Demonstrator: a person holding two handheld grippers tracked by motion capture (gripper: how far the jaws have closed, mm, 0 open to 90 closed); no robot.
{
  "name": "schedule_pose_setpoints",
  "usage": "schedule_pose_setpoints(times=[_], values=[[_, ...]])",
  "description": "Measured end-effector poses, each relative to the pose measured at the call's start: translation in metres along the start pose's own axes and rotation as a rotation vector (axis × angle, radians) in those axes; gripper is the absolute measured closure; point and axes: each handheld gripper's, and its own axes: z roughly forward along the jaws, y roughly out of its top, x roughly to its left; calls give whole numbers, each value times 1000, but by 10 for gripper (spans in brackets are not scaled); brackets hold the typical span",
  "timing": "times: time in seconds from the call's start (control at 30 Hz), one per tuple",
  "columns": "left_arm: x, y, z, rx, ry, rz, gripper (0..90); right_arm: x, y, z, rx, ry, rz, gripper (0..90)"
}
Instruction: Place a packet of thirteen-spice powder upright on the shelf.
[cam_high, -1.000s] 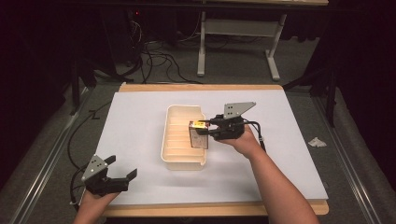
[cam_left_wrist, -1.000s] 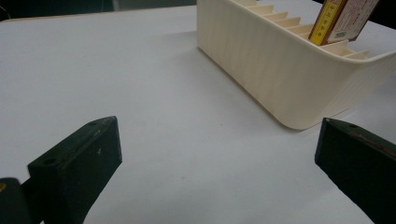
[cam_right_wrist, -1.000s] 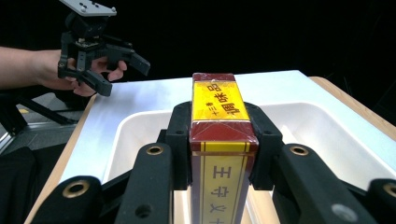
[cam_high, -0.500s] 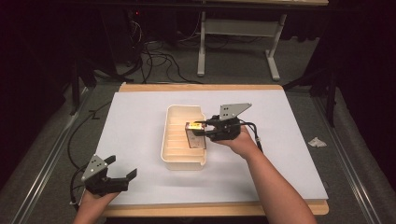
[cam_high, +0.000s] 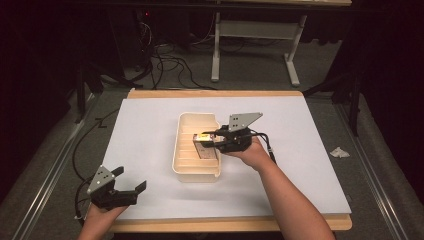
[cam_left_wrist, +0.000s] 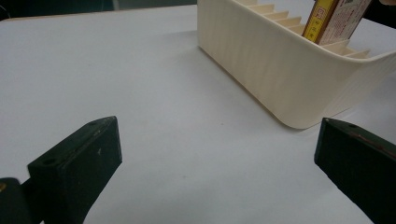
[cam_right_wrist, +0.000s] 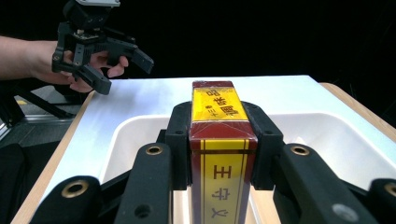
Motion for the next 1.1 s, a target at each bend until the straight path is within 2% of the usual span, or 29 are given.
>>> schedule_pose_setpoints(times=[0.53,1.1], values=[[0,0,0,2,-2,2,12,2,2,14,-9,10,-12,680],[0,-1,0,6,-5,3,12,2,-7,24,33,-2,23,677]])
